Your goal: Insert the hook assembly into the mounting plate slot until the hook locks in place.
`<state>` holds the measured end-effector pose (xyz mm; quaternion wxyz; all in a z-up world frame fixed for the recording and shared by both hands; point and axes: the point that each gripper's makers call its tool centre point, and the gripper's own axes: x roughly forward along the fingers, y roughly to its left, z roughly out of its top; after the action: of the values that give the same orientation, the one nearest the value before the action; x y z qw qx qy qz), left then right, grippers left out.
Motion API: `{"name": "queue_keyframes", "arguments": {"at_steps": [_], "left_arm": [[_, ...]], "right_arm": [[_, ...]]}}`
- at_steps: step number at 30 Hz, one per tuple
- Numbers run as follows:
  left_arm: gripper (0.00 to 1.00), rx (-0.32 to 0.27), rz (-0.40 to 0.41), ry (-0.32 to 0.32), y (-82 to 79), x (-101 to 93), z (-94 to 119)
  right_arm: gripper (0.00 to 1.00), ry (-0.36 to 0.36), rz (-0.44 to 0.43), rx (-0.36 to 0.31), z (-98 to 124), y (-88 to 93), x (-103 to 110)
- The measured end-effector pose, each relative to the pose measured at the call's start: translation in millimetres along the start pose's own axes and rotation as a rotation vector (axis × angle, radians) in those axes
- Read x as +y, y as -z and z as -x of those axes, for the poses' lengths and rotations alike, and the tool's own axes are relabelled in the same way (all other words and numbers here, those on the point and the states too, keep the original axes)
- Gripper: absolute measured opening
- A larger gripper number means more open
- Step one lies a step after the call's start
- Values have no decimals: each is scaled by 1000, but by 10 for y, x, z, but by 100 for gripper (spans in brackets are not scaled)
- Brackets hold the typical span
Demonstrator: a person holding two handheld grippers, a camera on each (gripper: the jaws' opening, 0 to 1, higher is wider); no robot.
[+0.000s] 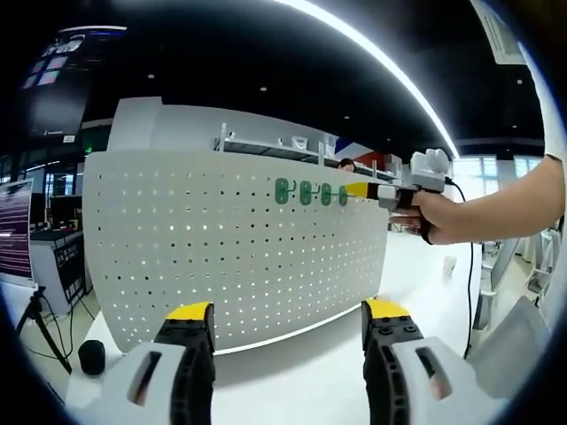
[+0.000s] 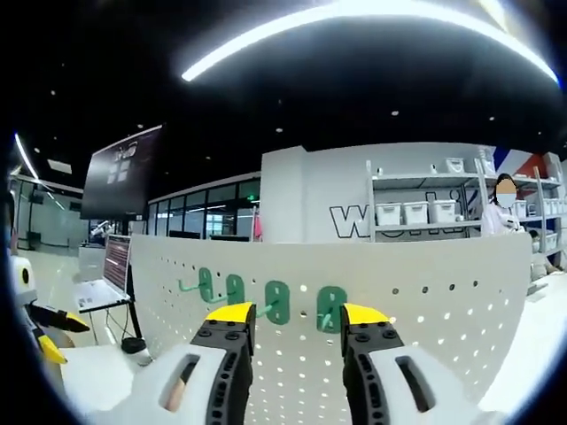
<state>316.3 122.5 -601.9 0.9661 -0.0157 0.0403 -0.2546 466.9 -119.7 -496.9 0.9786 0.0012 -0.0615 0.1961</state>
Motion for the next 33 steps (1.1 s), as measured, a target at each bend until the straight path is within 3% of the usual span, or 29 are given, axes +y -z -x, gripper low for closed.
{"name": "queue_keyframes", "arguments": {"at_steps": [12,21,33], "left_arm": [[70,-1,-9,3,-18,-10,-23],[70,-2,-11,10,-27,-27,-37],[69,-2,-7,16,-32,-51,-52]], "right_arm": [[46,-79,-25,46,333,220,165],[47,-87,-21,63,590,338,158],[48,-97,-17,69,745,376,205]]}}
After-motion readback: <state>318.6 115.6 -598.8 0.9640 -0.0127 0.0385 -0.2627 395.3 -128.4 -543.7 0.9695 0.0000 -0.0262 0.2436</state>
